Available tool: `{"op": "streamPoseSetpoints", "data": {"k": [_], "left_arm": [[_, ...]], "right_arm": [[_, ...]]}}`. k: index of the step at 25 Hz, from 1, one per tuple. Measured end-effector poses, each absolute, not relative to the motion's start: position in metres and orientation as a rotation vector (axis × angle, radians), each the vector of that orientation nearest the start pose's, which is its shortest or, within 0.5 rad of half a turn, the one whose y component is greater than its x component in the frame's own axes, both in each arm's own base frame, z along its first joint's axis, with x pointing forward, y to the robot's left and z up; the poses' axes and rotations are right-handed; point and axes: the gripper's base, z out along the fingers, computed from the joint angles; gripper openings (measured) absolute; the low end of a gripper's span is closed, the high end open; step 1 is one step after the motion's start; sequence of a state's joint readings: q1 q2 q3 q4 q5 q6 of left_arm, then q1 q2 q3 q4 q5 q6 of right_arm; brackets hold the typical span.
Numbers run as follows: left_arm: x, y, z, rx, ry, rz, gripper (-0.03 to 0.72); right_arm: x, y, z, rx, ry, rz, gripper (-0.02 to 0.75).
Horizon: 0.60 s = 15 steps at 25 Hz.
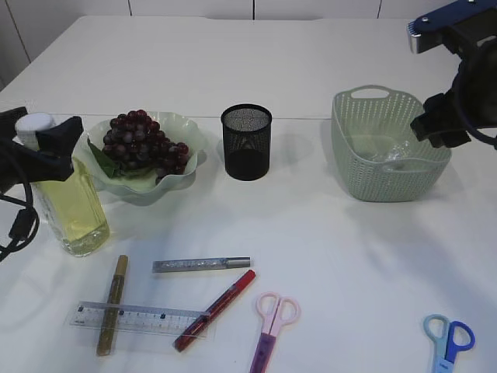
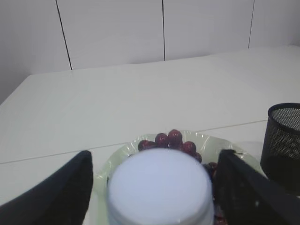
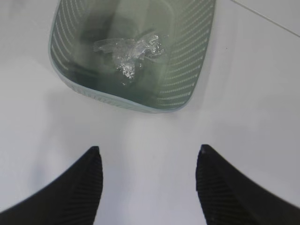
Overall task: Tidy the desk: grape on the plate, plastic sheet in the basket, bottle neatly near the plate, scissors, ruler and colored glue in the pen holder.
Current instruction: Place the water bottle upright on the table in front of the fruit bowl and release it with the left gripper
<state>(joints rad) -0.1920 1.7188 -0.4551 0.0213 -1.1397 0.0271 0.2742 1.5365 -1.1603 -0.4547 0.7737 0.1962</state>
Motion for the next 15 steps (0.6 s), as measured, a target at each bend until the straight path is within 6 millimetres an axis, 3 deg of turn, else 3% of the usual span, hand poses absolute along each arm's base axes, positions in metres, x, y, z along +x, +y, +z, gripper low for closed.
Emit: {"op": "streamPoseSetpoints", "data": {"k": [15], "left_arm": [[0.268,-0.054,0.216,0.181,1.502,-0.145,0.591]], "right_arm": [[0.315,0.059,0.282,-0.406,2.534,-0.363,0.491]]}}
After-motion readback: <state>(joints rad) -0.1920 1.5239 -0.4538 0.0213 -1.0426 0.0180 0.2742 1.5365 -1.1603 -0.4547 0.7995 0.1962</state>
